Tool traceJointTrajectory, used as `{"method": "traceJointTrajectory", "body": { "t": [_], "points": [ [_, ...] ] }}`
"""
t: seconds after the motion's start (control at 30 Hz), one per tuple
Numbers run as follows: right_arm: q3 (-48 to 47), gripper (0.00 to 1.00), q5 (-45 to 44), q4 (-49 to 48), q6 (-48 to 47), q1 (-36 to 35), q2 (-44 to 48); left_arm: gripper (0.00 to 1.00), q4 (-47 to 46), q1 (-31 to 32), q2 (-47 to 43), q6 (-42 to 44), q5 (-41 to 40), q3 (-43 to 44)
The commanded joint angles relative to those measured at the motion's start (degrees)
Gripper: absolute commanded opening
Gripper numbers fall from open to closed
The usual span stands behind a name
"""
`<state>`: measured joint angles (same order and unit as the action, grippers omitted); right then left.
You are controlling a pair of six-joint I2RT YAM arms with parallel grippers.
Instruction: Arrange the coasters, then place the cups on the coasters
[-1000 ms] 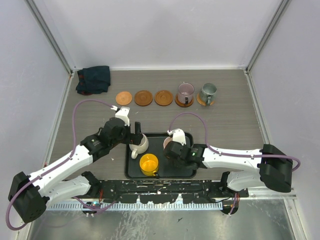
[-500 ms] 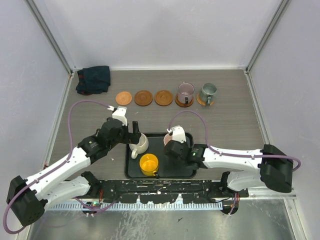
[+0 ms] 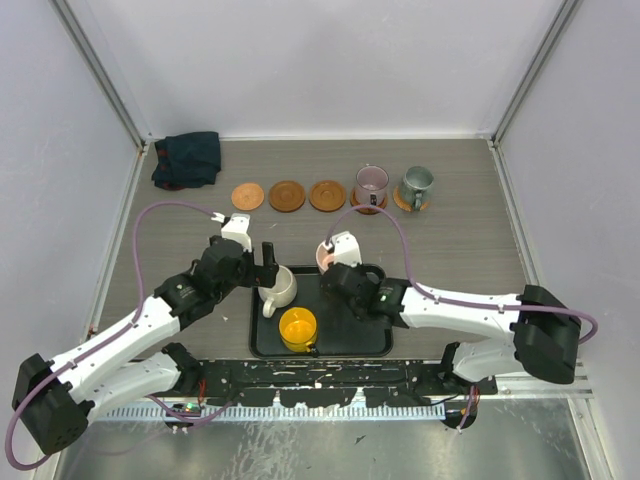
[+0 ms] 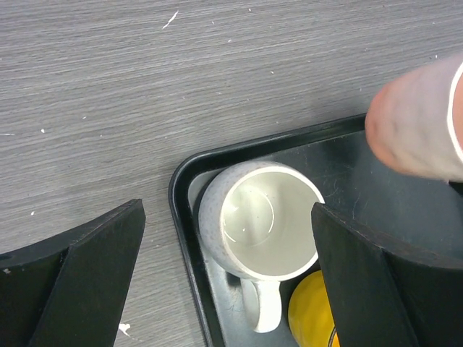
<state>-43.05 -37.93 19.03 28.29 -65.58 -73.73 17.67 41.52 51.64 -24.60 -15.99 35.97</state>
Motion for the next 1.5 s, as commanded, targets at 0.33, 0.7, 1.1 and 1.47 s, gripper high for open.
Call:
{"method": "traceJointTrajectory", "body": {
  "t": [0.33, 0.7, 1.1, 1.47],
  "points": [
    [-18.15, 0.01, 10.87, -22.37, -14.08, 19.21, -15.04, 0.99, -4.25, -5.59, 0.25, -1.13, -0.99, -0.89],
    [-32.94, 0.01, 13.48, -25.56, -16.84, 24.27, -30.93, 0.99, -8.44, -13.10, 3.41, -4.18, 3.28, -4.06],
    [-43.01, 0.01, 13.77, -22.27, -16.99, 28.66, -39.51, 0.99, -7.79, -14.04, 1.18, -3.41, 1.56, -5.79],
    [-42.65, 0.01, 14.70, -22.04, -15.20, 30.47, -40.89, 0.99, -7.94, -14.62, 2.38, -3.27, 3.18, -5.62]
  ]
}}
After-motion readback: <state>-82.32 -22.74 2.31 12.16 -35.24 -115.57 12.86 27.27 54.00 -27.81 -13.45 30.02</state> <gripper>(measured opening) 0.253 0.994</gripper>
